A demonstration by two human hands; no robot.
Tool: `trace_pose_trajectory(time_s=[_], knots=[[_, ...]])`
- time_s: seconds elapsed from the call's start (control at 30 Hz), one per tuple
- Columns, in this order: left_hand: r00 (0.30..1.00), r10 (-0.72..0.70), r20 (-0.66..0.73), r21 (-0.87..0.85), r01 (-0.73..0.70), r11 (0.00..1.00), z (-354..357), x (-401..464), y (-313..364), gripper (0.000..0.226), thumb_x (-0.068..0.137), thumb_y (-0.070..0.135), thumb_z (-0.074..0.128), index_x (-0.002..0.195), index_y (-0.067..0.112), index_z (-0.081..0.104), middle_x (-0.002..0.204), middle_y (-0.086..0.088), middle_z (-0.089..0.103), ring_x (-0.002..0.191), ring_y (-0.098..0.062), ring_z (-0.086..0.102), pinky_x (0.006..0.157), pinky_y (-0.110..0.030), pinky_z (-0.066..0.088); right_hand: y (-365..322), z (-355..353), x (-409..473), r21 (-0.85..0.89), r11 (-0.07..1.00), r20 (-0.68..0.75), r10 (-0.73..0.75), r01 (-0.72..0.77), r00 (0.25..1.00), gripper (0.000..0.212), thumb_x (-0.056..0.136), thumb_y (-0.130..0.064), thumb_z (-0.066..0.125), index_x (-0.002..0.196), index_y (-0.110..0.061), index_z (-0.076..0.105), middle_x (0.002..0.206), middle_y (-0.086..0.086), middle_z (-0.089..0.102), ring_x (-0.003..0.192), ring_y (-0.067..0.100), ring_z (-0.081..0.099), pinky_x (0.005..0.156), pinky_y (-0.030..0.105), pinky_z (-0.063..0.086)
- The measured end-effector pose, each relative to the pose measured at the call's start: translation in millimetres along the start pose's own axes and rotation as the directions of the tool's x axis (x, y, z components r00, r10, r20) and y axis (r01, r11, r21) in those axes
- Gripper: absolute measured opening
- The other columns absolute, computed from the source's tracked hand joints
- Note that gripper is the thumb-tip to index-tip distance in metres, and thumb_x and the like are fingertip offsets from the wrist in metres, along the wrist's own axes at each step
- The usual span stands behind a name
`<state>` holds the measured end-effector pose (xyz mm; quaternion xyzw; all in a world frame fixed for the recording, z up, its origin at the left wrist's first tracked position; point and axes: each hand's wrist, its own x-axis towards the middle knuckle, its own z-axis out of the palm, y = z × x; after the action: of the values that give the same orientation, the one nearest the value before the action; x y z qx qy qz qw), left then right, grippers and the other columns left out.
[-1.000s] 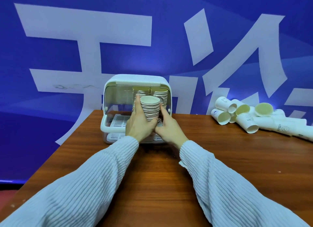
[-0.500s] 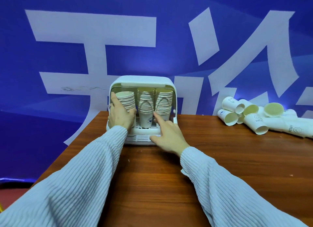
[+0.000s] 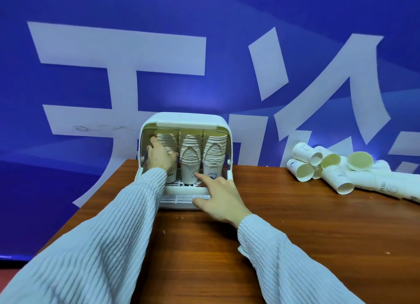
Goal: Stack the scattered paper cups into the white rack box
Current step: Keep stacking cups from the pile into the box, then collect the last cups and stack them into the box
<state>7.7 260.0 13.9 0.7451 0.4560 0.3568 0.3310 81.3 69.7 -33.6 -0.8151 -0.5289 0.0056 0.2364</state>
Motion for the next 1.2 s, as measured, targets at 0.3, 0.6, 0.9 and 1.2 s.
trace_pose_trajectory(time_s=[0.3, 0.6, 0.9, 1.2], knots=[[0.988, 0.152, 0.003, 0.043, -0.152, 0.987, -15.1, -19.0, -12.4, 0.086, 0.088, 0.015, 0.067, 0.157, 0.003, 0.016, 0.154, -0.025, 0.035, 0.142, -0.038, 0.035, 0.117, -0.051, 0.033, -3.6, -1.7, -4.1, 0.017, 1.0, -0.024, 0.003, -0.003, 1.0, 0.062, 0.093, -0.049, 0.058, 0.152, -0.044, 0.043, 0.132, -0.001, 0.061, 0.126, 0.024, 0.044, 0.109, 0.038, 0.034], [0.813, 0.581, -0.044, -0.12, -0.582, 0.804, 26.4, -115.3, 11.4, 0.028, 0.09, 0.022, 0.055, 0.115, 0.015, 0.066, 0.112, 0.001, 0.059, 0.109, -0.021, 0.058, 0.096, -0.041, 0.049, 7.7, -9.9, -19.8, 0.518, 0.851, -0.371, 0.133, 0.085, 0.919, 0.019, 0.095, -0.018, 0.062, 0.106, -0.023, 0.077, 0.103, -0.01, 0.074, 0.095, 0.008, 0.064, 0.085, 0.031, 0.052], [0.767, 0.634, 0.097, -0.262, -0.595, 0.76, 120.0, -184.8, 49.9, 0.019, 0.092, 0.019, 0.058, 0.108, 0.02, 0.067, 0.109, 0.007, 0.061, 0.106, -0.015, 0.059, 0.095, -0.043, 0.051, 107.6, -42.0, -77.8, 0.401, 0.908, -0.45, 0.311, -0.121, 0.837, 0.015, 0.099, -0.025, 0.062, 0.107, -0.03, 0.073, 0.104, -0.017, 0.068, 0.103, 0.006, 0.063, 0.093, 0.037, 0.056], [0.594, 0.714, 0.371, -0.257, -0.673, 0.694, 193.9, -228.1, 81.8, 0.029, 0.098, 0.031, 0.058, 0.126, 0.029, 0.06, 0.121, 0.014, 0.058, 0.113, -0.003, 0.054, 0.098, -0.032, 0.052, 248.0, -94.8, -91.5, 0.158, 0.776, -0.657, 0.544, -0.61, 0.522, 0.04, 0.091, -0.029, 0.061, 0.13, -0.024, 0.064, 0.145, 0.007, 0.052, 0.134, 0.03, 0.046, 0.111, 0.045, 0.036]])
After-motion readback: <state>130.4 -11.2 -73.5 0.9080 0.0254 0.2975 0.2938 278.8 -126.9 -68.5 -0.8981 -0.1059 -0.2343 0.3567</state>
